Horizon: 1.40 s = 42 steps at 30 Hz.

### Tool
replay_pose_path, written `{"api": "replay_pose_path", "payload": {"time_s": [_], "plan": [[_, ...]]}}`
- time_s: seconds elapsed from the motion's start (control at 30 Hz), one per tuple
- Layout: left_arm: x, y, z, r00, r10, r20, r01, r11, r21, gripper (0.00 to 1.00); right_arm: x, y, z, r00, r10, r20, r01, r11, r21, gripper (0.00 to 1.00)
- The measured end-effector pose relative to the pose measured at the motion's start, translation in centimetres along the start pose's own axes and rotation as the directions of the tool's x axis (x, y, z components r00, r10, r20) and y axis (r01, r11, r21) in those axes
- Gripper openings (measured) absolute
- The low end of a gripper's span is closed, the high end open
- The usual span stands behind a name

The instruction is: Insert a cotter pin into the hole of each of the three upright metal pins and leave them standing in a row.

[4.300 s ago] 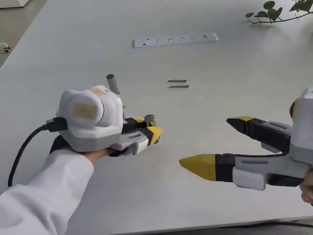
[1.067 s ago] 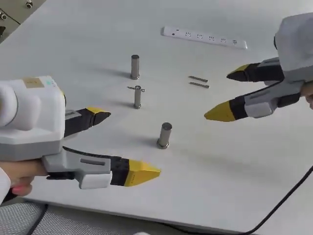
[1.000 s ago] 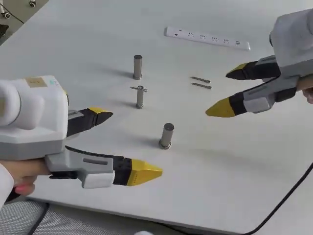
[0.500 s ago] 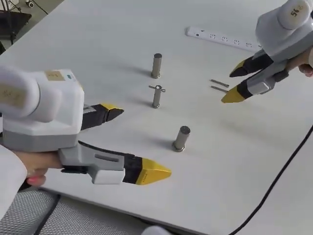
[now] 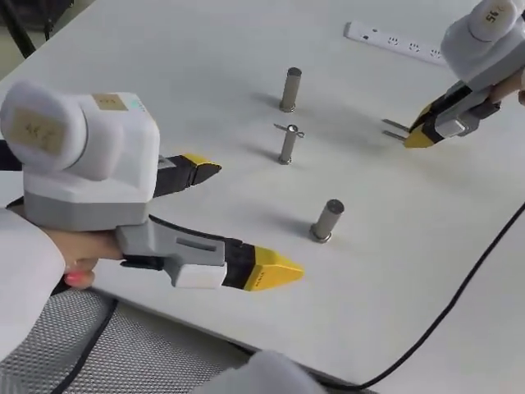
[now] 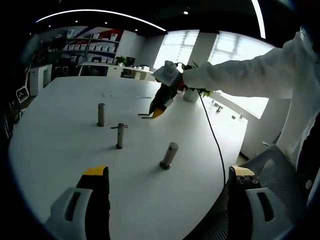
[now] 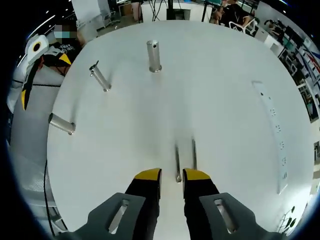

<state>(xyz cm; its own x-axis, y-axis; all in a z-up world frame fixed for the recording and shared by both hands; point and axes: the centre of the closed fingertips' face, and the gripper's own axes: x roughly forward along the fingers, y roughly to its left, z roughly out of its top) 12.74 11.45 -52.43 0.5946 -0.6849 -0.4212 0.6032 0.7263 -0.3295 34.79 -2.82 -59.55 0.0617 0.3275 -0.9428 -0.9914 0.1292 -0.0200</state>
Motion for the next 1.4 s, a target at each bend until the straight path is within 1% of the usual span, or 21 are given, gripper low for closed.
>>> {"api": "replay_pose_path", "payload": {"time_s": [0.07,0.1,0.2,0.27,0.33,0.37,0.43,0.6,0.67,0.7,0.73,0.9,0.93,0.97,1.1,1.23,1.33,1.4], "plan": [[0.1,0.0,-0.1,1.0,0.001,-0.004,-0.001,1.0,-0.005,0.99,0.2,-0.2,-0.2,0.9999,-0.01,-0.013,0.009,1.0,-0.01,0.1],[0.1,0.1,-0.3,0.9999,0.003,-0.01,-0.003,1.0,-0.008,0.99,0.2,-0.3,-0.4,0.9994,-0.014,-0.03,0.013,1.0,-0.026,0.09],[0.2,0.2,-0.3,0.9999,0.003,-0.012,-0.003,1.0,-0.018,0.99,0.3,-0.1,-0.3,0.9995,-0.004,-0.032,0.003,1.0,-0.029,0.08],[0.4,0.2,-0.3,0.9999,0.004,-0.01,-0.004,1.0,-0.021,0.99,0.4,-0.1,-0.1,0.9996,-0.005,-0.026,0.004,1.0,-0.02,0.06],[0.5,0.3,-0.4,0.9996,0.005,-0.026,-0.005,1.0,-0.003,0.99,0.7,-0.6,-0.3,0.9994,0.0,-0.033,-0.001,1.0,-0.025,0.03],[0.5,0.2,-0.4,0.9996,0.003,-0.029,-0.003,1.0,-0.003,0.99,0.8,-0.6,-0.4,0.9991,0.001,-0.042,-0.003,1.0,-0.029,0.02],[0.6,0.1,-0.3,0.9996,-0.002,-0.027,0.002,1.0,-0.002,0.99,0.8,-0.9,-0.2,0.9993,-0.012,-0.035,0.011,0.999,-0.033,0.0],[0.7,0.0,-0.3,0.9995,-0.009,-0.03,0.009,1.0,0.0,0.99,0.9,-0.8,-0.2,0.9991,-0.018,-0.039,0.016,0.999,-0.048,0.0],[0.7,0.0,-0.4,0.9994,-0.011,-0.034,0.011,1.0,0.001,0.99,0.9,-0.9,-0.3,0.999,-0.019,-0.04,0.018,0.999,-0.04,0.0],[0.7,-0.1,-0.5,0.9992,-0.012,-0.038,0.012,1.0,0.0,0.99,1.0,-1.3,-0.3,0.999,-0.02,-0.041,0.018,0.999,-0.036,0.0],[0.7,-0.1,-0.6,0.9992,-0.012,-0.039,0.012,1.0,0.0,0.99,1.0,-1.3,-0.3,0.9989,-0.02,-0.042,0.018,0.999,-0.037,0.0],[0.7,-0.2,-0.7,0.9992,-0.013,-0.038,0.013,1.0,-0.007,0.99,1.3,-1.6,-0.3,0.9975,-0.026,-0.065,0.019,0.994,-0.104,0.0],[0.7,-0.2,-0.7,0.9992,-0.013,-0.039,0.012,1.0,-0.005,0.99,1.3,-1.6,-0.3,0.9969,-0.032,-0.072,0.022,0.99,-0.142,0.0],[0.7,-0.2,-0.8,0.9991,-0.012,-0.041,0.012,1.0,-0.005,0.99,1.3,-1.6,-0.3,0.9968,-0.033,-0.073,0.022,0.989,-0.149,0.0],[0.6,-0.3,-0.8,0.9989,-0.013,-0.044,0.013,1.0,-0.005,0.99,1.4,-1.9,-0.3,0.9964,-0.045,-0.072,0.037,0.992,-0.117,0.0],[0.5,-0.5,-0.8,0.9988,-0.019,-0.045,0.018,1.0,-0.007,0.99,1.5,-2.7,-0.4,0.995,-0.067,-0.074,0.058,0.991,-0.121,0.0],[0.5,-0.5,-0.8,0.9985,-0.021,-0.051,0.021,1.0,-0.005,0.94,1.1,-2.8,0.0,0.9964,-0.066,-0.053,0.06,0.993,-0.102,0.0],[0.5,-0.6,-0.8,0.9985,-0.02,-0.051,0.02,1.0,-0.003,0.95,0.7,-2.8,0.4,0.997,-0.067,-0.039,0.063,0.992,-0.109,0.0]]}}
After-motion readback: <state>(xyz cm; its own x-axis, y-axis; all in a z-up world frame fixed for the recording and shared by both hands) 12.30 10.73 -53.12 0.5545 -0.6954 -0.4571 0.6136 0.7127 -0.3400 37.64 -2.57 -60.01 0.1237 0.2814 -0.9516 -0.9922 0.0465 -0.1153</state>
